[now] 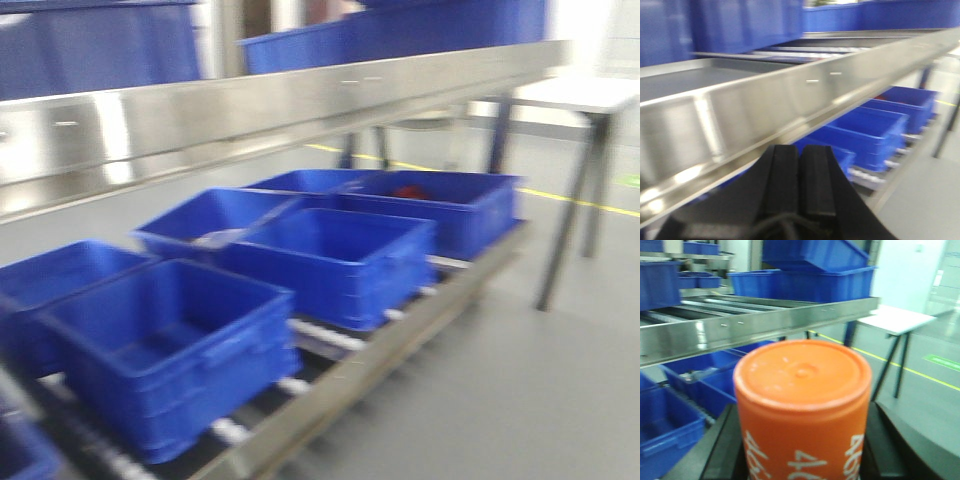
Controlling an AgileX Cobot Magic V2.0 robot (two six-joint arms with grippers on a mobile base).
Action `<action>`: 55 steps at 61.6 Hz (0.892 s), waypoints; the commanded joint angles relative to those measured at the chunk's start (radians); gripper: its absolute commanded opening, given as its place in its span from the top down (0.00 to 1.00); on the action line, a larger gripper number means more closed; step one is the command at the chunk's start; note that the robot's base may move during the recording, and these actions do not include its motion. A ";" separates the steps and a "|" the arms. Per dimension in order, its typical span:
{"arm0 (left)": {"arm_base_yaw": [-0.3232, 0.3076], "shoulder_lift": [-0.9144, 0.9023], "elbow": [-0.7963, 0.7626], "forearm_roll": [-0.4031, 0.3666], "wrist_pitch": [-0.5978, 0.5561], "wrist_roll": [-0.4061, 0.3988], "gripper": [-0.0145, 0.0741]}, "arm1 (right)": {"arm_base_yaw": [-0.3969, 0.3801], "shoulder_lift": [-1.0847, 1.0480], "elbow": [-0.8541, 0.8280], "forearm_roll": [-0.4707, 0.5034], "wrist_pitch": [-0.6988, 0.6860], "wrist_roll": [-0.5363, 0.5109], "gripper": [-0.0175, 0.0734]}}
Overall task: Grab orange capacitor from left shelf to right conveyor
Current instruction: 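Drive the base to the red conveyor while holding the cylinder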
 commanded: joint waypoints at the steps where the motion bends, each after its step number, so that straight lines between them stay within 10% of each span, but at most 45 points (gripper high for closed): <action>1: -0.004 -0.012 -0.004 -0.002 -0.089 -0.002 0.98 | -0.008 0.013 -0.028 -0.006 -0.089 -0.003 0.74; 55: -0.004 -0.012 -0.004 -0.002 -0.089 -0.002 0.98 | -0.008 0.013 -0.028 -0.006 -0.089 -0.003 0.74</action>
